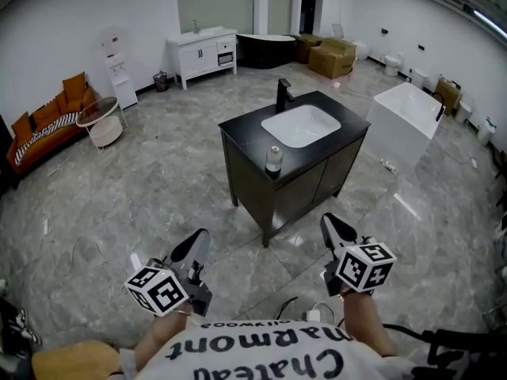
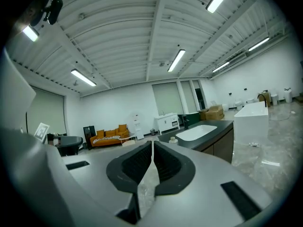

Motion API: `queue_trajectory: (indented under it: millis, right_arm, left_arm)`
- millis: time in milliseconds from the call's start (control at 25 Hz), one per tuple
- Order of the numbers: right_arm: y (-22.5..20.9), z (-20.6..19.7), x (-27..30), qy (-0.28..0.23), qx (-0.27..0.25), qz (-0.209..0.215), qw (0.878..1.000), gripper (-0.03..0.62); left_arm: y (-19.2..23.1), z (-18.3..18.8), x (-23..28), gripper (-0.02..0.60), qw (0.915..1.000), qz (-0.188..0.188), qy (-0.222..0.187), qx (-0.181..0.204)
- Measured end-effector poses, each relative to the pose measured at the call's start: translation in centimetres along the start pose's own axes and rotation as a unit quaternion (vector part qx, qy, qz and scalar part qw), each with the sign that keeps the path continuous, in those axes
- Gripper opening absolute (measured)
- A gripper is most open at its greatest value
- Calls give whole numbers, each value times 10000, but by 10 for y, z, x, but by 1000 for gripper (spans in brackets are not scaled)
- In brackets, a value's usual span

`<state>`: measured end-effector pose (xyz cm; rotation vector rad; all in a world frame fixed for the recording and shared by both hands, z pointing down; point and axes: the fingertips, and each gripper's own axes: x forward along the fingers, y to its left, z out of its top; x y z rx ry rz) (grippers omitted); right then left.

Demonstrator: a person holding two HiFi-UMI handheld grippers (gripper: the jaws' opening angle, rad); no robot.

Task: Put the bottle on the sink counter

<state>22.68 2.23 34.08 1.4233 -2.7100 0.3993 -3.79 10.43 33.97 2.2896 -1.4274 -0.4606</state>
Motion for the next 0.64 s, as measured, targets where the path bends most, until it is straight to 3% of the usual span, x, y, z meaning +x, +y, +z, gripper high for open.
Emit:
queue_trajectory:
  millis: [640]
  right_arm:
    - [3, -24, -17, 254, -188, -163, 9994, 26]
  left_arm:
    - [-10, -2, -26, 15, 9999, -26, -165, 13]
